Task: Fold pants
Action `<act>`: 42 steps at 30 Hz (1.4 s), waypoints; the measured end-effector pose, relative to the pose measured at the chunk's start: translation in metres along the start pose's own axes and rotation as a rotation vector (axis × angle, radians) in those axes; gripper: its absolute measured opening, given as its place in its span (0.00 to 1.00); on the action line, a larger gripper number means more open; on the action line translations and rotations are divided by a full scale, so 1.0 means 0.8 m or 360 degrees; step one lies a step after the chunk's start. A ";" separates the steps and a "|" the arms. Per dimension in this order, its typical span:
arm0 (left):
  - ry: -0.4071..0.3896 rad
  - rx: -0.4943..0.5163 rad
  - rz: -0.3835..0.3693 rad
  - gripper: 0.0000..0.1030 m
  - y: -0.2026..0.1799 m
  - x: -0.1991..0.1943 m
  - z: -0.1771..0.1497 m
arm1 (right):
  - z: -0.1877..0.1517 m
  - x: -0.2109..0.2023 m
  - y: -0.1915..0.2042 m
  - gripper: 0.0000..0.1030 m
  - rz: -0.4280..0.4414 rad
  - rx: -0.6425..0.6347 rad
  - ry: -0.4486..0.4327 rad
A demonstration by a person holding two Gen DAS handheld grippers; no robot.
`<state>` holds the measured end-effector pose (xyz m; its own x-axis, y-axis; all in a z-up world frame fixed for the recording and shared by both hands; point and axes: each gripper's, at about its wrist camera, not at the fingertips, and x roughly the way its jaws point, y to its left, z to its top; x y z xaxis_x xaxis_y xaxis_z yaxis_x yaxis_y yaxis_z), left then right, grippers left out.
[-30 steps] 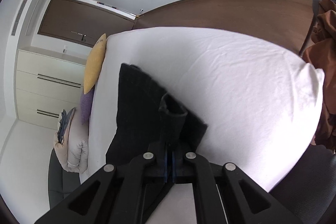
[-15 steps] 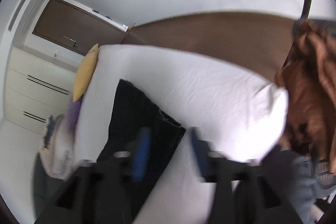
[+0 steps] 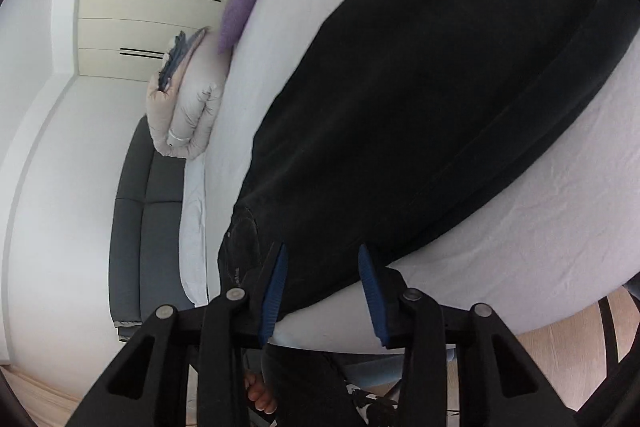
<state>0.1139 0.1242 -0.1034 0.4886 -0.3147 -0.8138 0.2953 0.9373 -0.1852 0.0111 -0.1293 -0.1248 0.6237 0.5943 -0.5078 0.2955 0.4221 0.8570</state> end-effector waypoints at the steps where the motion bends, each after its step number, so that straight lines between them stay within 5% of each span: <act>1: -0.0001 0.0004 0.0006 0.06 -0.001 0.001 0.000 | 0.004 0.006 0.001 0.40 0.0010 0.0019 0.0008; 13: -0.0003 0.0011 0.0014 0.06 -0.002 -0.006 -0.001 | -0.002 0.017 -0.021 0.32 -0.0013 0.0120 0.0029; 17: -0.0042 -0.0024 0.0014 0.07 -0.005 -0.022 0.005 | -0.003 0.017 -0.048 0.00 -0.0074 0.0192 0.0041; 22: -0.0183 0.0042 -0.0128 0.07 -0.050 -0.047 0.055 | -0.009 0.003 -0.059 0.00 -0.0093 0.0149 0.0047; 25: -0.0131 0.0158 -0.0235 0.07 -0.101 -0.018 0.095 | -0.013 -0.012 -0.037 0.08 -0.0127 0.0002 0.0069; 29: 0.0013 0.0220 -0.0320 0.07 -0.157 0.054 0.125 | 0.023 -0.061 -0.006 0.10 -0.0006 -0.0134 -0.0132; 32: 0.0152 0.0139 -0.0373 0.06 -0.173 0.103 0.118 | 0.069 -0.061 0.006 0.14 0.0014 -0.0149 -0.0212; 35: 0.0067 0.0150 -0.0348 0.06 -0.174 0.101 0.095 | 0.100 -0.031 0.017 0.14 0.0142 -0.0190 -0.0160; 40: 0.0063 0.0141 -0.0412 0.06 -0.158 0.091 0.070 | 0.131 0.029 -0.023 0.16 -0.0040 -0.0096 -0.0091; 41: 0.0055 0.0140 -0.0415 0.06 -0.157 0.090 0.068 | 0.134 0.030 -0.037 0.00 -0.0049 -0.0069 -0.0100; 42: 0.0049 0.0138 -0.0415 0.06 -0.157 0.090 0.067 | 0.138 0.025 -0.055 0.00 -0.0024 -0.0031 -0.0127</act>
<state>0.1559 -0.0241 -0.1092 0.3622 -0.5377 -0.7614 0.4776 0.8085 -0.3439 0.0905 -0.2116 -0.1626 0.6753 0.5315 -0.5114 0.2915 0.4446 0.8470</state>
